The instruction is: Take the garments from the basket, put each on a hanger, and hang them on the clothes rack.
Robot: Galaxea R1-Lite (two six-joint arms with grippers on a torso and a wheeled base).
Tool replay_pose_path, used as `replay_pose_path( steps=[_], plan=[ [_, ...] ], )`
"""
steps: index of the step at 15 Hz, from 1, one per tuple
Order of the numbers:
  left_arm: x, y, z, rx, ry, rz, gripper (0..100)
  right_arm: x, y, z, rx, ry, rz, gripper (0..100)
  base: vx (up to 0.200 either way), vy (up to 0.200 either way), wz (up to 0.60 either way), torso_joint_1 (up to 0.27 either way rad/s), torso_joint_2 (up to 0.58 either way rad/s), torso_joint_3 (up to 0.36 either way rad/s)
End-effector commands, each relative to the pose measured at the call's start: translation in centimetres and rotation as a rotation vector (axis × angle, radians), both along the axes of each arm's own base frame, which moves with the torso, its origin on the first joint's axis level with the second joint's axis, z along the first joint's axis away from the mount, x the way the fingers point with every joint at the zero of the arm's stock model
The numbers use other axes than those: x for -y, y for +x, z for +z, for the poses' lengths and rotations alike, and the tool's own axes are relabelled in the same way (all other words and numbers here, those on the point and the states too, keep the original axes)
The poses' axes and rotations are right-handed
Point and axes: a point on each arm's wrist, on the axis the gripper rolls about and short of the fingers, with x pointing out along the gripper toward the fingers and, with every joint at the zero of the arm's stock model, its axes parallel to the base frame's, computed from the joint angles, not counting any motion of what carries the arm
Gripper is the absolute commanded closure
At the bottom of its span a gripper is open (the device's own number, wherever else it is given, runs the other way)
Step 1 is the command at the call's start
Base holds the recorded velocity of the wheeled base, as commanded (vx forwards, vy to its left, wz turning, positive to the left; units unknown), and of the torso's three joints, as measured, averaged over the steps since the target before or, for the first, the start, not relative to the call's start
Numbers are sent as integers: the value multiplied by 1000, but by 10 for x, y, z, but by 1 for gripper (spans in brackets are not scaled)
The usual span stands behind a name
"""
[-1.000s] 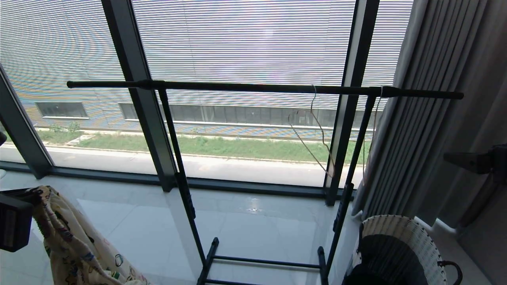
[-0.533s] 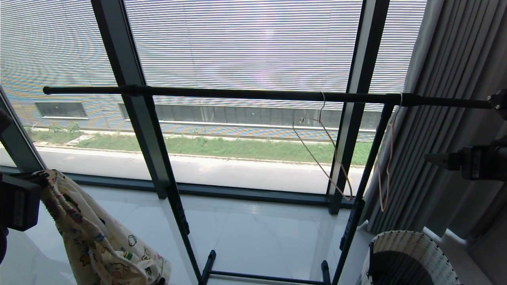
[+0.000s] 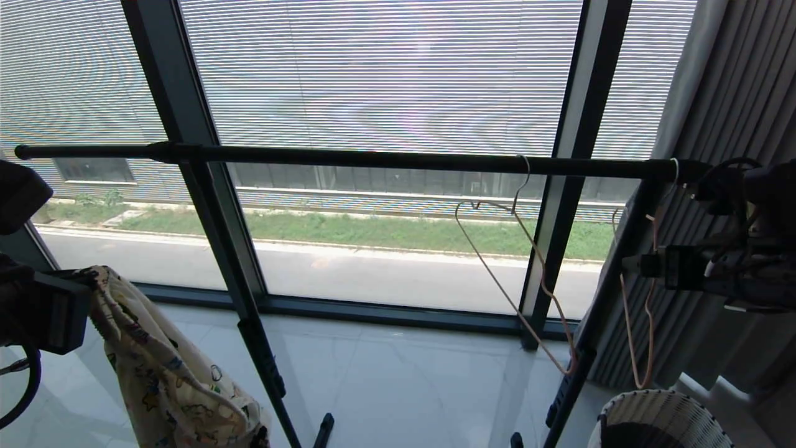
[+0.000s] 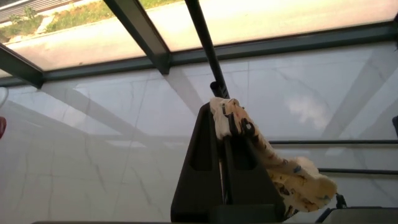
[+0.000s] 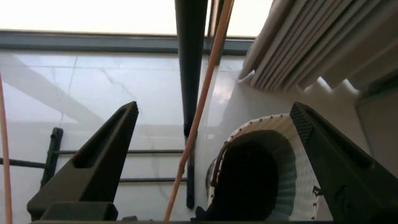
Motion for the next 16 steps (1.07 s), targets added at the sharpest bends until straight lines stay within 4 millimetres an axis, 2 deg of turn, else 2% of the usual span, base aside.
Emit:
replay_pose_path(
  steps=[1, 7, 11, 13, 16],
  plan=[
    [0, 1, -3, -10, 1, 1, 100, -4, 7, -15, -53, -15, -15, 0, 0, 0, 0, 0, 0, 0],
    [0, 2, -6, -19, 1, 1, 100, -3, 9, -36, -122, 6, -59, 0, 0, 0, 0, 0, 0, 0],
    [0, 2, -6, -22, 1, 1, 100, -3, 13, -43, -147, 0, -65, 0, 0, 0, 0, 0, 0, 0],
    [0, 2, -6, -22, 1, 1, 100, -8, 22, -46, -103, 27, -63, 0, 0, 0, 0, 0, 0, 0],
    [0, 3, -6, -15, 1, 1, 100, -21, 22, -51, -103, 55, -60, 0, 0, 0, 0, 0, 0, 0]
  ],
)
